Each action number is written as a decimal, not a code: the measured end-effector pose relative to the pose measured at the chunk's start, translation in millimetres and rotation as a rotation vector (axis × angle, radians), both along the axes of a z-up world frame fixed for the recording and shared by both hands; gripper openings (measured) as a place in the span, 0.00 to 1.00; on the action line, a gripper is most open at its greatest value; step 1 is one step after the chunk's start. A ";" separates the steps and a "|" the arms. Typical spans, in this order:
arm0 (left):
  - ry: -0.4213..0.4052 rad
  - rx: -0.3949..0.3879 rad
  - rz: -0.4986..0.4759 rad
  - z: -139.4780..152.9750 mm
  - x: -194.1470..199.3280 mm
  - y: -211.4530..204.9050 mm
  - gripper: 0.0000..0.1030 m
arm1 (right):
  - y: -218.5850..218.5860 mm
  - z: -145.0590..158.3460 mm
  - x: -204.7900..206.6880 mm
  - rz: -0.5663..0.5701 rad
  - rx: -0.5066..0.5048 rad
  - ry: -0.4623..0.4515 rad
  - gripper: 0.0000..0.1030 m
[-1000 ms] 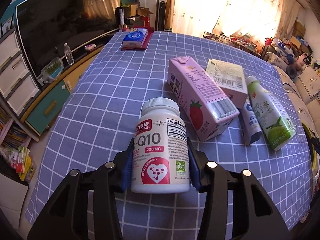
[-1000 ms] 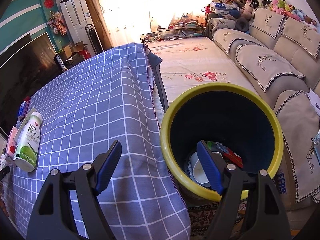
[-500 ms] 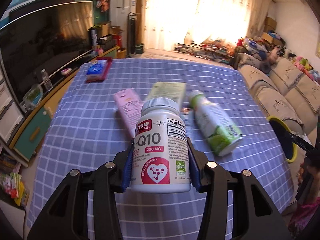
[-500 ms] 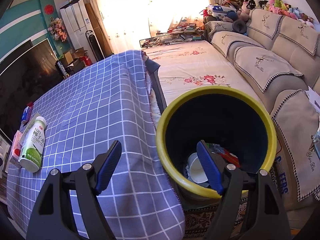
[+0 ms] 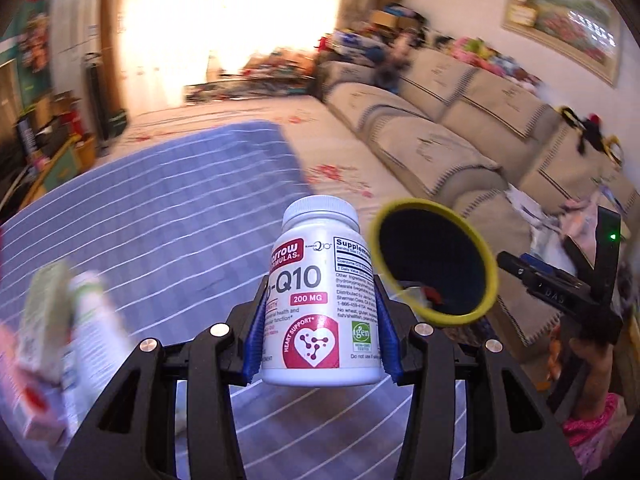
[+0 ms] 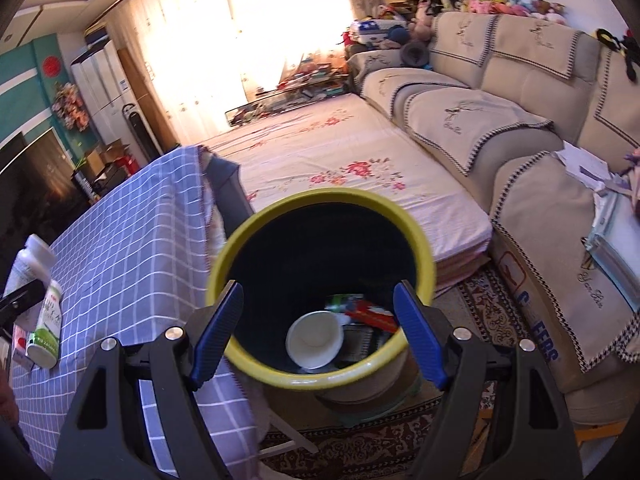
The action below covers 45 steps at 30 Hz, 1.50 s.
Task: Collect trash
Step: 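Carry the supplement bottle over the bin and open the left gripper, then grasp the clear plastic tub on the table with the right gripper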
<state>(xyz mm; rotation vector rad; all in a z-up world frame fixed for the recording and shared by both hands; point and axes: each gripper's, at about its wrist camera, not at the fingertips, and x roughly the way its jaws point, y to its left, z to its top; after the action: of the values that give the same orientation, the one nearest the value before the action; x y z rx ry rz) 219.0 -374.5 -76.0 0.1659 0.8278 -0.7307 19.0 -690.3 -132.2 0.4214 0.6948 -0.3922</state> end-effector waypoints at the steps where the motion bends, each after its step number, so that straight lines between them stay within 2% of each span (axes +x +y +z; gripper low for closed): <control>1: 0.011 0.007 -0.039 -3.2 2.1 -22.0 0.45 | -5.9 -0.7 -4.7 -0.016 0.003 0.000 0.71; 6: 0.071 0.045 -0.167 -29.9 7.2 -113.2 0.45 | -28.7 -6.1 -20.3 -0.068 0.013 0.006 0.71; 13: 0.143 0.095 -0.205 -79.6 30.7 -192.7 0.46 | -47.0 -14.2 -31.5 -0.110 0.027 0.021 0.72; 14: 0.137 0.103 -0.198 -84.4 33.8 -199.1 0.49 | -47.8 -14.3 -33.1 -0.113 0.028 0.023 0.72; 16: 0.126 0.096 -0.180 -88.1 38.0 -202.5 0.73 | -49.4 -15.1 -33.8 -0.115 0.028 0.027 0.72; 19: 0.103 0.062 -0.156 -78.3 41.2 -190.9 0.75 | -47.8 -14.4 -33.2 -0.113 0.028 0.028 0.72; 23: 0.042 -0.023 -0.128 -43.8 33.2 -149.7 0.77 | -37.3 -12.5 -26.6 -0.085 0.027 0.024 0.72; 27: -0.055 -0.120 -0.067 -1.2 18.9 -82.3 0.85 | -18.0 -9.4 -13.4 -0.033 0.017 0.026 0.72; 29: -0.103 -0.155 -0.017 17.2 14.1 -45.0 0.85 | -3.2 -6.4 -3.7 0.004 0.007 0.029 0.72; 33: -0.198 -0.208 0.142 49.8 13.1 49.2 0.90 | 35.3 1.7 21.9 0.092 -0.019 0.034 0.73; 38: -0.311 -0.192 0.383 67.3 24.6 163.6 0.91 | 93.3 10.5 57.0 0.211 -0.043 0.038 0.73; 45: -0.350 -0.127 0.658 47.8 56.4 291.6 0.92 | 182.7 23.8 99.9 0.396 -0.073 0.044 0.74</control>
<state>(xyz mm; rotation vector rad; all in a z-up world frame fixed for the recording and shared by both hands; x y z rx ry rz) 275.5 -82.9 -28.2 -0.0943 0.4522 -0.1224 118.9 -507.6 -108.5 0.1990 0.7851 -0.0524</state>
